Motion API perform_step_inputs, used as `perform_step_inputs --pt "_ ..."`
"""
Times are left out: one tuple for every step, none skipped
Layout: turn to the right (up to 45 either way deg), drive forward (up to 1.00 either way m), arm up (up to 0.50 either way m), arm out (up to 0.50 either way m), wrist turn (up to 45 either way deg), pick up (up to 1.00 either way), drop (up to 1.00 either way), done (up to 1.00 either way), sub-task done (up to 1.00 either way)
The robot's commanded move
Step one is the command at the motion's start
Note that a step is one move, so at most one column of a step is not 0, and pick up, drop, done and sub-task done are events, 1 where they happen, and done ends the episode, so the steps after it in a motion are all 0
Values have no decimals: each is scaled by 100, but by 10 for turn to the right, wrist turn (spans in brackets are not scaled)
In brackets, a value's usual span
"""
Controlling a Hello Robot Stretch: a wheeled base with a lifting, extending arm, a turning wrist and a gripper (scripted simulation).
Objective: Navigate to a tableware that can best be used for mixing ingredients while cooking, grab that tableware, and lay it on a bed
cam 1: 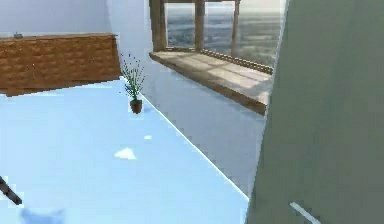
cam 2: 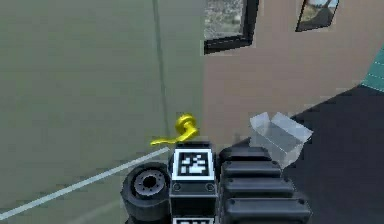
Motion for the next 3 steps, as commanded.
perform_step_inputs --pt "90 0 0 0 0 0 0 0 0" --pt "0 45 0 0 0 0 0 0 0" --pt "-450 0 0 0 0 0 0 0 0"
